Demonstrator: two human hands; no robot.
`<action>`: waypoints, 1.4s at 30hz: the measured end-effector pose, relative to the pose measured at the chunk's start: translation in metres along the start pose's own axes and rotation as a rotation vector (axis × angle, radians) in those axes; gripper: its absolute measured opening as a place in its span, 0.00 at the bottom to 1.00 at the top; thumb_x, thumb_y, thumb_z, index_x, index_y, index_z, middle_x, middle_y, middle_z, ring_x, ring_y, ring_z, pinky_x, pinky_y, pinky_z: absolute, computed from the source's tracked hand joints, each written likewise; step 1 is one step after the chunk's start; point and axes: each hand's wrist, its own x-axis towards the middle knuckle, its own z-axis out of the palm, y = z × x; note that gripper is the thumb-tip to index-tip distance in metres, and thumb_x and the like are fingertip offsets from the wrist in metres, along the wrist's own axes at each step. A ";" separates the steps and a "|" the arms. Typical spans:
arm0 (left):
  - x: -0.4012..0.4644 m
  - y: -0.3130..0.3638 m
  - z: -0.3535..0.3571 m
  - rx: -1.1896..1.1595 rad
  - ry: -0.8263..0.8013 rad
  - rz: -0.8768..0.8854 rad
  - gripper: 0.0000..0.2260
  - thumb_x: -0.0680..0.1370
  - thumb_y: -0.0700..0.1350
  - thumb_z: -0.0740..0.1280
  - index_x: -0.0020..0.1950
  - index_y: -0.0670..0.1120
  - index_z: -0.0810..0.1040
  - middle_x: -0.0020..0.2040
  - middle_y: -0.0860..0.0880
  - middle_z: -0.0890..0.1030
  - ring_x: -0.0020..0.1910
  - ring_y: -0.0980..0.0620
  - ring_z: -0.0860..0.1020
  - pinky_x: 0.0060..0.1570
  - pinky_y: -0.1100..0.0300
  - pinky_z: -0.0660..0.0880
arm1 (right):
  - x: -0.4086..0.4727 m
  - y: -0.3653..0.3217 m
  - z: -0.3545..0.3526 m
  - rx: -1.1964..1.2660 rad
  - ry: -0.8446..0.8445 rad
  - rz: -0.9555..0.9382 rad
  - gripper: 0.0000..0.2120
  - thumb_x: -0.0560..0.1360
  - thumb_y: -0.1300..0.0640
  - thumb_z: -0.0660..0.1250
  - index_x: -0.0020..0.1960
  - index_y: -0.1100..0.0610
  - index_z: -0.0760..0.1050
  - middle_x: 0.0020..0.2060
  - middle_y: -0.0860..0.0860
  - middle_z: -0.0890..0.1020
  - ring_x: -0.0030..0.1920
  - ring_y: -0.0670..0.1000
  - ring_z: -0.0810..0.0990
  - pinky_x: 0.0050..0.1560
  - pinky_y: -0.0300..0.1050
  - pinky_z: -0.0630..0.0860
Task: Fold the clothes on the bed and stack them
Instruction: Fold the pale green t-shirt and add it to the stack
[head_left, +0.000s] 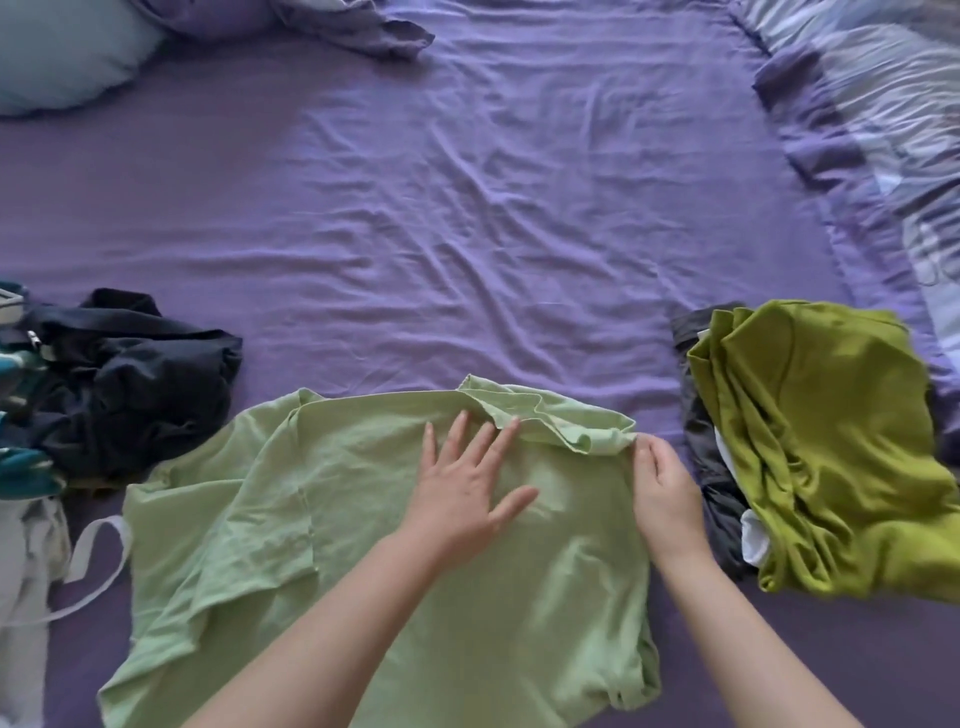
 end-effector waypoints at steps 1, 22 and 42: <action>0.006 0.005 0.001 0.029 -0.005 -0.007 0.32 0.72 0.73 0.39 0.68 0.63 0.25 0.79 0.53 0.48 0.77 0.49 0.37 0.72 0.42 0.32 | 0.002 0.003 -0.001 -0.002 -0.005 0.038 0.11 0.81 0.54 0.57 0.56 0.57 0.76 0.47 0.50 0.80 0.48 0.49 0.75 0.44 0.40 0.64; 0.010 0.096 0.057 0.264 -0.017 0.234 0.27 0.79 0.63 0.41 0.78 0.59 0.45 0.79 0.52 0.43 0.73 0.47 0.31 0.67 0.39 0.26 | -0.146 0.078 -0.024 0.052 -0.015 -0.005 0.40 0.64 0.64 0.78 0.65 0.40 0.62 0.55 0.43 0.77 0.44 0.39 0.80 0.47 0.30 0.73; -0.074 0.097 0.075 0.121 0.095 0.133 0.26 0.78 0.60 0.52 0.72 0.51 0.69 0.73 0.42 0.67 0.71 0.37 0.65 0.64 0.33 0.64 | -0.170 0.092 -0.031 -0.500 0.170 -0.374 0.19 0.70 0.65 0.63 0.60 0.59 0.78 0.56 0.55 0.80 0.57 0.54 0.75 0.54 0.50 0.68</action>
